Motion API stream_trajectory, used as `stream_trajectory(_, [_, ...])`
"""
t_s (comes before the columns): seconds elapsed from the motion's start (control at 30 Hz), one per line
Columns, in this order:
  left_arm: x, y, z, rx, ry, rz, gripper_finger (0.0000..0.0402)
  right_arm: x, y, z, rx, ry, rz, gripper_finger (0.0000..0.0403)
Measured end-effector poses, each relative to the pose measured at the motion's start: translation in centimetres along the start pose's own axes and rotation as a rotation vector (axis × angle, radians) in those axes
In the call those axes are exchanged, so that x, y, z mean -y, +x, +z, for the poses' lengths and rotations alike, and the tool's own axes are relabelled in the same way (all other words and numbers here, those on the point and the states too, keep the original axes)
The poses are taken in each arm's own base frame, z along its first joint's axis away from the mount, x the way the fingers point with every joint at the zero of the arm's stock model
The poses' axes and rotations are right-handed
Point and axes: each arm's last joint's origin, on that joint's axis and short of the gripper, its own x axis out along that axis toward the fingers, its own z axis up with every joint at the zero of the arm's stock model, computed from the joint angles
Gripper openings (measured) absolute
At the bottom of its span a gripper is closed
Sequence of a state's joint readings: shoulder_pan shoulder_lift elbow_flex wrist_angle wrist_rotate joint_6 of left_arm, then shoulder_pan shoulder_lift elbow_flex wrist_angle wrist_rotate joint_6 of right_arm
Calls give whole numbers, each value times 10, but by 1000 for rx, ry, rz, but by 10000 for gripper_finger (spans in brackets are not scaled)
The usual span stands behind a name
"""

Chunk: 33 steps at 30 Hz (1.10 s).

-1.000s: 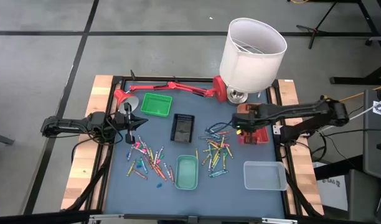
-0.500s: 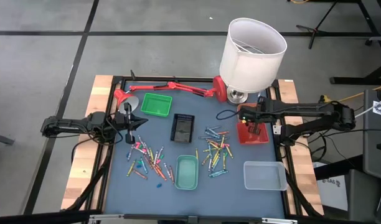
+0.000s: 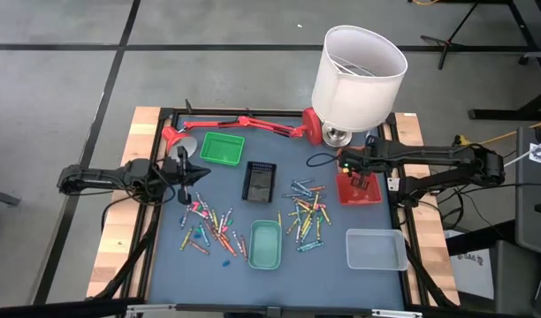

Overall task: Sort crayons
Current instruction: Put the gray crayon into the green bin

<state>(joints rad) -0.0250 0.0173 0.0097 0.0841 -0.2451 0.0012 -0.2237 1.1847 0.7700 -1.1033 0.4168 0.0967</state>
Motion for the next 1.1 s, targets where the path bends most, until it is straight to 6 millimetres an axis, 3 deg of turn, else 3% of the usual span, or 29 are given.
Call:
stream_trajectory(0.43, [1, 6, -1, -20, -73, 1, 111, 0, 0, 0, 4, 1, 9, 117])
stream_trajectory(0.8, [10, 24, -7, -140, -118, 2, 108, 0, 0, 0, 3, 0, 9, 118])
stream_trajectory(1.1, [33, 60, 16, -343, -164, -6, 90, 0, 0, 1, 5, 1, 10, 118])
